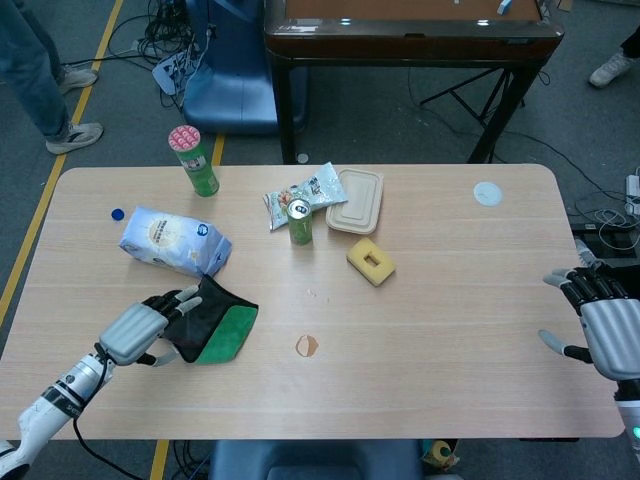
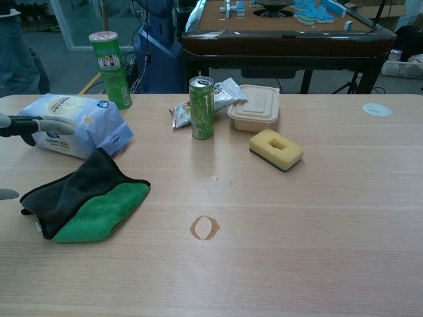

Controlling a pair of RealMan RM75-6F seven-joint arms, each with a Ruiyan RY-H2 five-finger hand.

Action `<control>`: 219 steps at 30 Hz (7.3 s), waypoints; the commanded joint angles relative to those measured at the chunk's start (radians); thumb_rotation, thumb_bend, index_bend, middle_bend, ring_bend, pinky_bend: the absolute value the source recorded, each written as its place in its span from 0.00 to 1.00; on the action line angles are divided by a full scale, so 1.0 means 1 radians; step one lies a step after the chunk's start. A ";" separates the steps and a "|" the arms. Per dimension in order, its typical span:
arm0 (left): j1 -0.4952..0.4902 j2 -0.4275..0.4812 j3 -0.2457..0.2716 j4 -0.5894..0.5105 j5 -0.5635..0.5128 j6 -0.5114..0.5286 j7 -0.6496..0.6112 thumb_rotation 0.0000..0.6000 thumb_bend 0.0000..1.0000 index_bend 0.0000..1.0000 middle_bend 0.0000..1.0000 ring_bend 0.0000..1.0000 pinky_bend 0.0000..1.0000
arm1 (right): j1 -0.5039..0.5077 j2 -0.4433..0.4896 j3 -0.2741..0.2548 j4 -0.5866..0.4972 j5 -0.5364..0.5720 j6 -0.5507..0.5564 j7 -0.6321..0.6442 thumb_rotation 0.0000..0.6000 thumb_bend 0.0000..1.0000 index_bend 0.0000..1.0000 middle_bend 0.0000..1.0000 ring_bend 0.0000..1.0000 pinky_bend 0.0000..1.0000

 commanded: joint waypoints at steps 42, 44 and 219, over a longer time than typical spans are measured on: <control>-0.196 -0.303 0.117 0.356 -0.022 -0.143 -0.028 1.00 0.18 0.49 0.30 0.37 0.61 | -0.024 -0.002 -0.011 0.004 0.029 0.008 0.009 1.00 0.22 0.28 0.27 0.19 0.25; -0.197 -0.308 0.120 0.369 -0.019 -0.134 -0.040 1.00 0.18 0.52 0.37 0.43 0.67 | -0.025 -0.001 -0.011 0.002 0.028 0.011 0.009 1.00 0.22 0.28 0.27 0.19 0.25; -0.273 -0.301 0.039 0.313 -0.203 -0.040 0.074 1.00 0.18 0.56 0.61 0.63 0.89 | -0.018 -0.013 0.003 0.014 0.040 -0.002 0.024 1.00 0.22 0.28 0.27 0.19 0.25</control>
